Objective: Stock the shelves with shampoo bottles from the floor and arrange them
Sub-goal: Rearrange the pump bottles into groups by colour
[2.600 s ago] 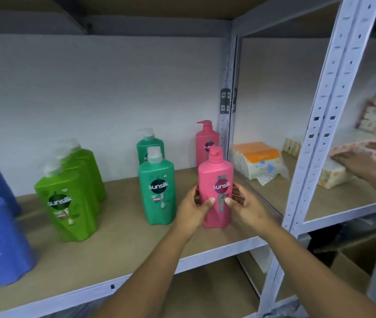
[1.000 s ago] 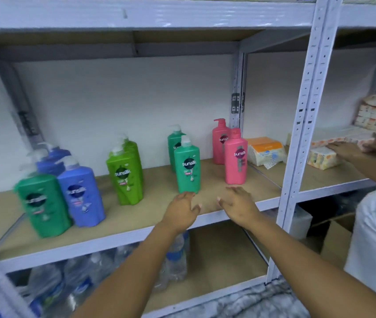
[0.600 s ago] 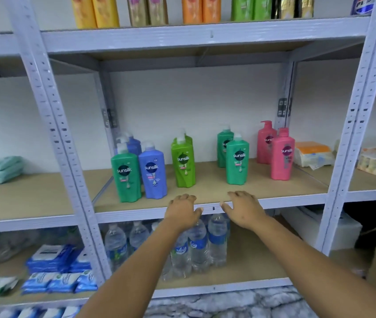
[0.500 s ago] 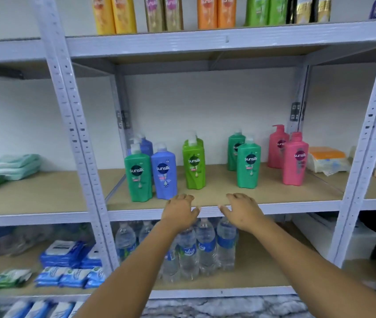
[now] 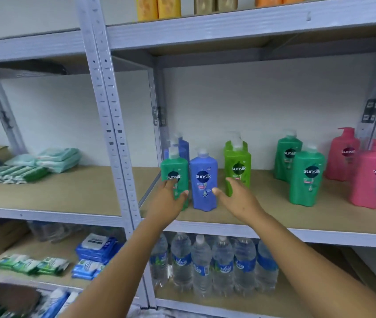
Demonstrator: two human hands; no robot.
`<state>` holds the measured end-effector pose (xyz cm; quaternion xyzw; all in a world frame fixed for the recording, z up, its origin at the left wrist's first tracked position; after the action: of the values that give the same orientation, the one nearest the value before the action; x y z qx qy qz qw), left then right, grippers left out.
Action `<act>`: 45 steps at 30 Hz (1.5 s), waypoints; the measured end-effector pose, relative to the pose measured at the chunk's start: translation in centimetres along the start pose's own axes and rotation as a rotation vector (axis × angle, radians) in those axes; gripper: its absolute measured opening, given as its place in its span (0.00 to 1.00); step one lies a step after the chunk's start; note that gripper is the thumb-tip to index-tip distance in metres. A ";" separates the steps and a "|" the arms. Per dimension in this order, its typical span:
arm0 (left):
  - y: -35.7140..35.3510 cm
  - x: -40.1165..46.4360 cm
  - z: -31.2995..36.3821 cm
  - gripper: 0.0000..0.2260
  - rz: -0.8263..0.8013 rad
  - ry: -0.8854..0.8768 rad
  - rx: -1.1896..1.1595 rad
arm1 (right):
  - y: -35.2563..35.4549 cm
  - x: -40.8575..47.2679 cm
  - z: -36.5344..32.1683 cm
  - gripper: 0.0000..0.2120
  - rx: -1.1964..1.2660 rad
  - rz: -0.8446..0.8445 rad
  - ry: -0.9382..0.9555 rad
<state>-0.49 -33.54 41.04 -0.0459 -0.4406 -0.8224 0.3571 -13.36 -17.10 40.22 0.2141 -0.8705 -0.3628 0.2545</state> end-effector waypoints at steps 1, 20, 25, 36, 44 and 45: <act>0.5 0.7 -0.4 0.22 0.035 0.011 -0.050 | -0.3 1.2 -0.3 0.36 0.046 0.026 0.004; -5.8 9.7 -11.1 0.30 -0.113 0.179 -0.636 | -9.3 10.6 4.0 0.24 0.617 0.020 -0.011; -5.1 9.0 -11.2 0.31 -0.097 0.169 -0.658 | -10.1 11.5 3.6 0.27 0.653 0.042 0.001; -2.6 6.4 -11.6 0.25 -0.083 0.156 -0.669 | -13.6 14.6 0.4 0.30 0.729 -0.067 0.082; -2.4 6.0 -11.6 0.25 -0.100 0.138 -0.672 | -14.8 14.9 -2.0 0.33 0.737 -0.158 0.105; -2.4 6.0 -11.6 0.26 -0.102 0.136 -0.675 | -14.6 14.8 -2.3 0.32 0.734 -0.166 0.107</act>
<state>-3.68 -44.77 34.63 -0.0843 -0.1205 -0.9398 0.3086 -20.79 -35.99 35.02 0.3793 -0.9078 -0.0343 0.1757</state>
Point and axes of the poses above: each hand's wrist, its own x-axis towards the middle knuckle, its own y-axis out of the back of the hand, z = x × y, the point moved 6 cm from there along x, towards the middle knuckle, and after that the axes turned 1 degree about x, right-handed, at the moved point
